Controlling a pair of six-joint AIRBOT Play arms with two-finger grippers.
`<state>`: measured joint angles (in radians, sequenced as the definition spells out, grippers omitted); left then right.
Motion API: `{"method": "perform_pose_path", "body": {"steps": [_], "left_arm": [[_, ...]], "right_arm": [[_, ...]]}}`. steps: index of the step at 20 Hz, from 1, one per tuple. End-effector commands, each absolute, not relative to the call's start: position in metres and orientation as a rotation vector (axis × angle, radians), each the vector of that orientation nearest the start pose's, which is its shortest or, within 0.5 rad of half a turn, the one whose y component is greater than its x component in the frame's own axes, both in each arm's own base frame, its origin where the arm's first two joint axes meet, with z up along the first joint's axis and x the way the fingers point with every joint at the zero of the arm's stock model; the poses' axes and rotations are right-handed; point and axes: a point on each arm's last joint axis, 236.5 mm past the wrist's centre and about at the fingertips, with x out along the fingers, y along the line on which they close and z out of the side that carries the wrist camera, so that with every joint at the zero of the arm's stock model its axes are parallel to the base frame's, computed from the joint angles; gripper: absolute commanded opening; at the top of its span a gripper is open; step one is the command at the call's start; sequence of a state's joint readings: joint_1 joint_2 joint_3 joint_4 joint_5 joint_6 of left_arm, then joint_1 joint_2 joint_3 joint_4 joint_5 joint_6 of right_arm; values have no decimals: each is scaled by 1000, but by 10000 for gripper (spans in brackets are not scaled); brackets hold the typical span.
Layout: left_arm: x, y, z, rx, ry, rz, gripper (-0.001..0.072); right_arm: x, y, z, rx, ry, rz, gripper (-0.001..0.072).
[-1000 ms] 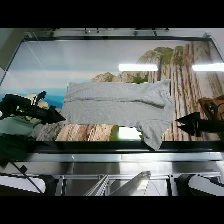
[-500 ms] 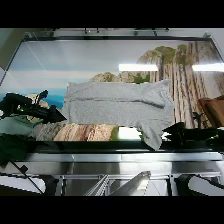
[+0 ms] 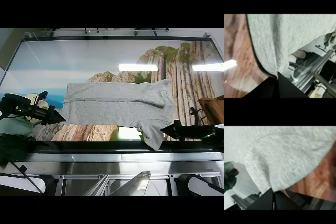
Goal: Fold the shirts.
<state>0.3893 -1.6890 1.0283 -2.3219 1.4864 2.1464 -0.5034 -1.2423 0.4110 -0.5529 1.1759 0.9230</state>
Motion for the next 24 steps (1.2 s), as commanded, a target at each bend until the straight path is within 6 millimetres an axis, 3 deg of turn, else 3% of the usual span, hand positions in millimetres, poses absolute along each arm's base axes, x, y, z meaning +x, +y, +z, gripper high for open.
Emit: {"method": "perform_pose_path", "body": {"steps": [1,3,5,8,10,12,15,18,21,24], "left_arm": [[296,-34,-84,-812,1668,-603,27],[290,-27,-80,-787,1682,-571,27],[288,-30,-71,-786,1664,-570,27],[270,-38,-53,-793,1698,-626,27],[265,-40,-41,-781,1692,-643,27],[283,-40,-26,-768,1619,-654,27],[326,-40,5,-777,1468,-686,27],[363,-38,6,-726,1438,-686,27],[399,-48,-12,-695,1458,-706,27],[430,-58,-37,-668,1476,-723,27]], "right_arm": [[232,28,-83,1029,1307,215,10],[233,13,-63,1069,1230,174,11],[234,17,-43,1067,1183,196,11],[229,26,-25,1066,1171,211,11],[240,25,-10,1055,1085,216,10],[265,27,17,1090,930,280,11],[303,12,42,1165,739,308,11],[340,3,32,1159,685,302,12],[395,0,15,1118,609,276,12],[441,1,-15,1101,640,263,12]]}}
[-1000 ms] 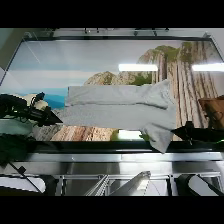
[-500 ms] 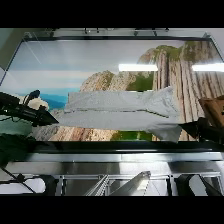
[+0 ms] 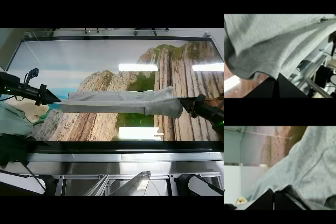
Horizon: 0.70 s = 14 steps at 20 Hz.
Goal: Fold the shirts.
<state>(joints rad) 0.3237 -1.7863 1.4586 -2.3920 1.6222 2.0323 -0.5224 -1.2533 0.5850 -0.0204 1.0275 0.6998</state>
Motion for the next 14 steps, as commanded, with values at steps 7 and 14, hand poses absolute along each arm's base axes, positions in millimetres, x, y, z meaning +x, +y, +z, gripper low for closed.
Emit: {"method": "perform_pose_path", "body": {"steps": [7,14], "left_arm": [[481,-55,-85,-677,1478,-694,8],[458,-52,-75,-716,1585,-749,295]], "right_arm": [[478,11,-71,1091,741,289,12],[440,15,-74,990,936,392,335]]}}
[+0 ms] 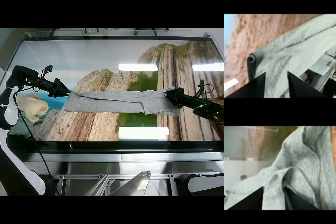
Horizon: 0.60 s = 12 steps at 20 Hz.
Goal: Fold the shirts.
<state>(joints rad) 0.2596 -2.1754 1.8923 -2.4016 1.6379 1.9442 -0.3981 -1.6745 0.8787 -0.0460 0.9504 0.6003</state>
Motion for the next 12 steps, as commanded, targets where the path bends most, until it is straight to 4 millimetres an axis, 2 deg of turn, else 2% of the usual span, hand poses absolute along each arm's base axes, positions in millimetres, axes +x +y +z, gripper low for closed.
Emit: {"method": "perform_pose_path", "body": {"steps": [1,2,3,4,5,7,9,10,12], "left_arm": [[449,-49,-71,-742,1622,-756,296],[445,-44,-66,-764,1640,-749,296],[445,-37,-61,-785,1636,-726,308],[447,-32,-53,-806,1618,-713,536],[451,-30,-42,-840,1597,-702,708],[455,-30,-21,-843,1543,-720,705],[456,-35,-3,-818,1514,-737,703],[456,-39,4,-802,1503,-743,640],[455,-48,16,-765,1490,-760,205]], "right_arm": [[429,2,-75,957,1013,364,470],[419,-16,-76,907,1079,325,519],[413,-36,-76,854,1133,270,537],[409,-58,-77,805,1173,201,662],[409,-74,-77,770,1192,153,684],[415,-84,-76,741,1181,132,684],[417,-79,-87,752,1206,142,684],[416,-73,-94,771,1224,155,683],[419,-53,-103,825,1238,217,683]]}}
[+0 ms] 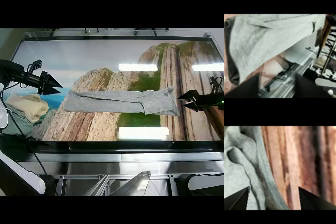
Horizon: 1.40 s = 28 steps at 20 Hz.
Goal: Fold the shirts.
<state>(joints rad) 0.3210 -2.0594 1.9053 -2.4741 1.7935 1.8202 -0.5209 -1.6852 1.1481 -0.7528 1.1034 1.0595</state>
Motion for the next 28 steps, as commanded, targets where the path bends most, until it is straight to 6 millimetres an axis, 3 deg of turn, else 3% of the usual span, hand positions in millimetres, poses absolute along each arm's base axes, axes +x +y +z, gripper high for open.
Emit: {"method": "perform_pose_path", "body": {"steps": [1,6,10,11,15,20,24,28], "left_arm": [[454,-54,21,-748,1488,-772,21],[448,-92,26,-681,1515,-833,19],[441,-148,23,-584,1535,-910,20],[440,-164,21,-554,1527,-932,20],[432,-251,-4,-449,1525,-1002,20],[409,-351,-92,-277,1552,-948,18],[405,-389,-134,-278,1547,-840,18],[413,-417,-119,-323,1473,-849,19]], "right_arm": [[423,-42,-104,846,1232,258,683],[430,6,-108,864,1255,373,655],[430,35,-114,859,1299,395,53],[431,38,-112,857,1297,402,12],[432,27,-90,862,1278,436,10],[419,-18,-46,889,1217,433,10],[406,-35,-27,899,1195,458,9],[392,-31,-12,916,1225,533,10]]}}
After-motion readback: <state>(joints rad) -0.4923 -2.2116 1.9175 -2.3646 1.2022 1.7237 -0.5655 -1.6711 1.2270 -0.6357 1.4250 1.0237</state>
